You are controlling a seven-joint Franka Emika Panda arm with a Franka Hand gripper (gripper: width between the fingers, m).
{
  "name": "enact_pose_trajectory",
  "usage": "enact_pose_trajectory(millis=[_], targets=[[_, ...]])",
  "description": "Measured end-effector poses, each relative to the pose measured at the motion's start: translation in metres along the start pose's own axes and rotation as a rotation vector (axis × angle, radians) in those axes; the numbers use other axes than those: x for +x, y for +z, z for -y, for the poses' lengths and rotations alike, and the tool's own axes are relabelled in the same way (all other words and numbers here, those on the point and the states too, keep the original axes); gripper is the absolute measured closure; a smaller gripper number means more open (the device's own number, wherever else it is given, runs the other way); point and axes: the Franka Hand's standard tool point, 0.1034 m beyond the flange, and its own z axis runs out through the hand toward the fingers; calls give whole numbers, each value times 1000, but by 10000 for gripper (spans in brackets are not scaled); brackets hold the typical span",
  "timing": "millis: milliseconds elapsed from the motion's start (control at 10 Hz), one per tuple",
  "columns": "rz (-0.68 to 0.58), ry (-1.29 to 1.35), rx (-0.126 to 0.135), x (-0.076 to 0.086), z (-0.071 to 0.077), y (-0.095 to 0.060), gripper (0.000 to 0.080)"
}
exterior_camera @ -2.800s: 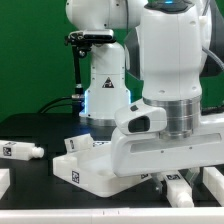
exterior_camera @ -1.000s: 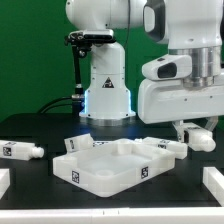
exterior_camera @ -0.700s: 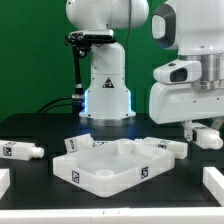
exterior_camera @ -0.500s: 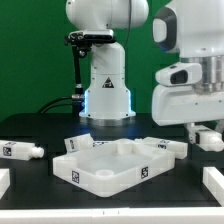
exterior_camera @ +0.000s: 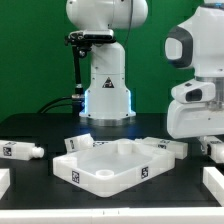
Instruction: Assemble desk
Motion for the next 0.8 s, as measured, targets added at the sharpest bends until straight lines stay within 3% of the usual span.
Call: enact_pose_trajectory(millis=[400, 500, 600, 700, 800], targets=[[5, 0, -1, -1, 0, 2, 518], [5, -23, -1, -1, -3, 1, 334], [-2, -58, 0, 5, -12, -5, 216], [8, -72, -4, 9, -19, -17, 216], [21, -127, -6, 16, -34, -37, 164]])
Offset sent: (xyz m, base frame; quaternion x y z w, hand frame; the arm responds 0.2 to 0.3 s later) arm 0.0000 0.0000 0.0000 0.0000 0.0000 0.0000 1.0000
